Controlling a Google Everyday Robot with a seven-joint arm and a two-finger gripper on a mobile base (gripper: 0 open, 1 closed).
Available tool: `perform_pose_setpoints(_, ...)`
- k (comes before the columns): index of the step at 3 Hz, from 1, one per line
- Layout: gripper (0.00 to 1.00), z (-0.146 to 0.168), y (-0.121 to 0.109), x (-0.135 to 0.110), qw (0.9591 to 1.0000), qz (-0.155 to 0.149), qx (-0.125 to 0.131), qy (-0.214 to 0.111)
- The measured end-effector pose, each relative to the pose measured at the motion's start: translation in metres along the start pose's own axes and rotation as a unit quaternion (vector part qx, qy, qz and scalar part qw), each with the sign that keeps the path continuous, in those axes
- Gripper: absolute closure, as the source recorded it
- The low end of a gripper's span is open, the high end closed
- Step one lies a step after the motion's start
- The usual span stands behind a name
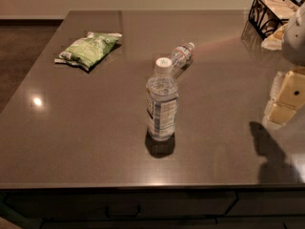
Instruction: Knock blue plastic bottle over
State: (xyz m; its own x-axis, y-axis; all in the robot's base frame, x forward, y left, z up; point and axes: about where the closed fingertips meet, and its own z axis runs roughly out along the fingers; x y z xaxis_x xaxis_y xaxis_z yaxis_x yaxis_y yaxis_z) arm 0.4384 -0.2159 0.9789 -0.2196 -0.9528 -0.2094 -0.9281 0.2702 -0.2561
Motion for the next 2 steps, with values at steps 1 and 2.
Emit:
perform_pose_setpoints(1, 0.00, 0.000, 0.000, 0.000, 1.0000, 0.000, 0.000, 0.000)
perform_pose_setpoints(2, 0.00, 0.008, -0.004, -0.011, 0.9994, 0.012, -0.014, -0.028)
